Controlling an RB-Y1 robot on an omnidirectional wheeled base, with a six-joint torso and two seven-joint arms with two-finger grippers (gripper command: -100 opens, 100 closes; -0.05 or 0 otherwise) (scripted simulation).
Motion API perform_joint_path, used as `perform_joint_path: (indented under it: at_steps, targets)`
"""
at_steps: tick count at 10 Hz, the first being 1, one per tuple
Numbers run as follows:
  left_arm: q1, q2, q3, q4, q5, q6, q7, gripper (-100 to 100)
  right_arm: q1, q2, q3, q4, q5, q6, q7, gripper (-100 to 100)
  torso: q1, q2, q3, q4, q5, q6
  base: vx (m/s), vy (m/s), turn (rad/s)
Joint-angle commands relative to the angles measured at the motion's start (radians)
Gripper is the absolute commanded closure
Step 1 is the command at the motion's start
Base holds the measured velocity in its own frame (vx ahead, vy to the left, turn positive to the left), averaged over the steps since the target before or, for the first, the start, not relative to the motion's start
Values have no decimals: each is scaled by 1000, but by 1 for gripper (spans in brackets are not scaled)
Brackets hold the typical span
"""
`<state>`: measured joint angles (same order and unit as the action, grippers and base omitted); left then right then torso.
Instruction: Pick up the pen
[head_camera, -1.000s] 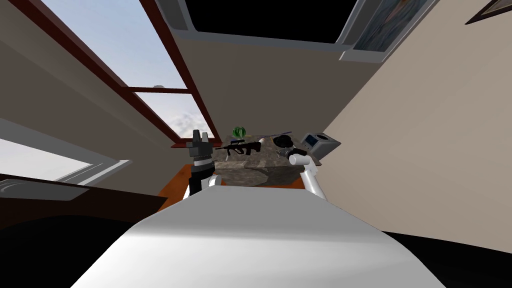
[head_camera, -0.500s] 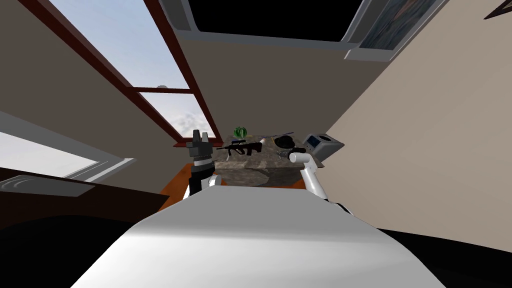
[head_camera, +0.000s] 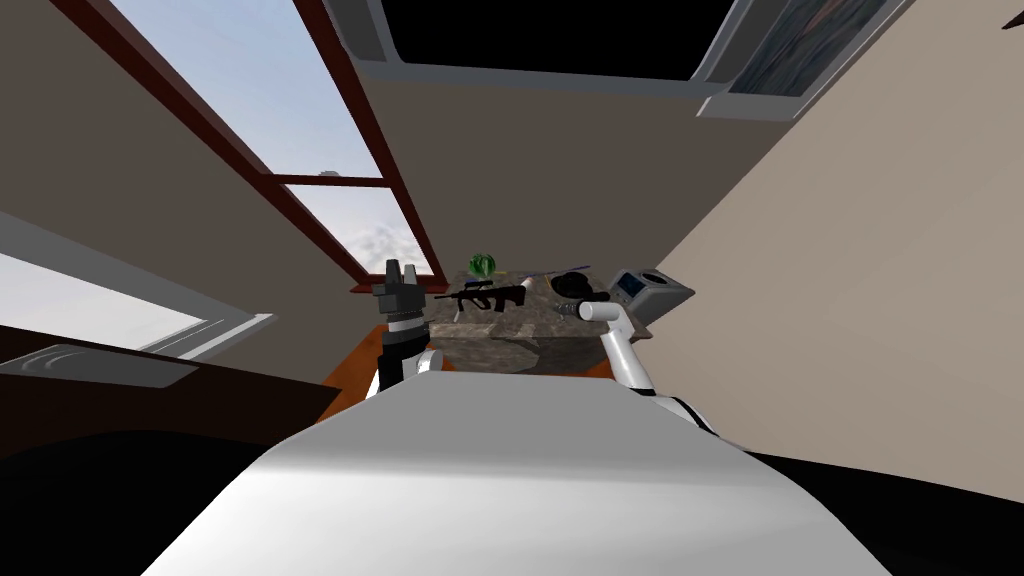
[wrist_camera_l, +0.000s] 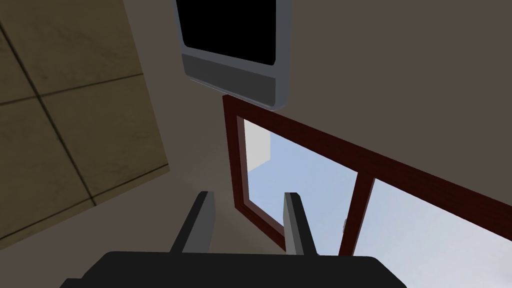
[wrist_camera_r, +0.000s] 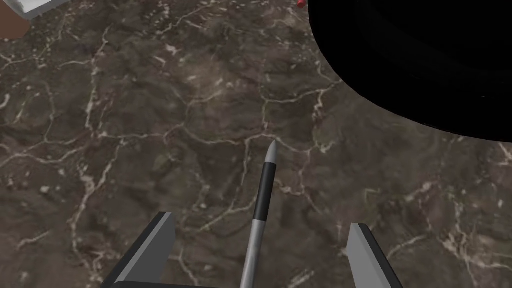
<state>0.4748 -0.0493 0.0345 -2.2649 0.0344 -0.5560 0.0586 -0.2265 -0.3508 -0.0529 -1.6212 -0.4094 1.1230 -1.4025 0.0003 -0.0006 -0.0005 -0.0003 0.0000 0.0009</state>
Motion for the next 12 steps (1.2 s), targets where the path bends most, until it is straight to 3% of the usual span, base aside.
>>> perform_joint_path:
  at_steps: [1, 7, 9, 10, 11, 12]
  targets:
    - [0, 0, 0, 0, 0, 0, 0, 0, -21, -10, -1, 24, -9, 50, -46, -100, 0, 0, 0, 0, 0, 0, 14, 2, 43]
    - [0, 0, 0, 0, 0, 0, 0, 0, -86, -46, -6, 91, -39, 198, -180, -100, 0, 0, 0, 0, 0, 0, 13, 0, 40]
    - [0, 0, 0, 0, 0, 0, 0, 0, -99, -55, -7, 104, -46, 229, -208, -100, 0, 0, 0, 0, 0, 0, 11, -1, 20]
    - [0, 0, 0, 0, 0, 0, 0, 0, -94, -52, -7, 100, -44, 217, -197, -100, 0, 0, 0, 0, 0, 0, 0, 0, 0]
    - [0, 0, 0, 0, 0, 0, 0, 0, -95, -53, -7, 101, -45, 220, -200, 0, 0, 1, 0, 0, 0, 0, 0, 0, 0]
    - [0, 0, 0, 0, 0, 0, 0, 0, -88, -40, -12, 130, -39, 188, -177, -100, 0, 1, 0, 0, 0, 0, 34, 5, -16]
